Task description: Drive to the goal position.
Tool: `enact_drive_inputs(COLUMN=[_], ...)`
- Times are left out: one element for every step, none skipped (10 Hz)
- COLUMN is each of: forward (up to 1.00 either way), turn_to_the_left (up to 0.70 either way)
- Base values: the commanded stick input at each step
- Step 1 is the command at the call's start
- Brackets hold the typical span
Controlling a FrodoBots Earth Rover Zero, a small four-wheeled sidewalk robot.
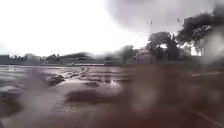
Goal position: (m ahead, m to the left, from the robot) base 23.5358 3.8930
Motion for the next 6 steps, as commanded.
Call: enact_drive_inputs(forward=[0.45, 0.45, 0.45, 0.45, 0.45, 0.45], turn_to_the_left=[0.0, 0.0, 0.0, 0.0, 0.0, 0.0])
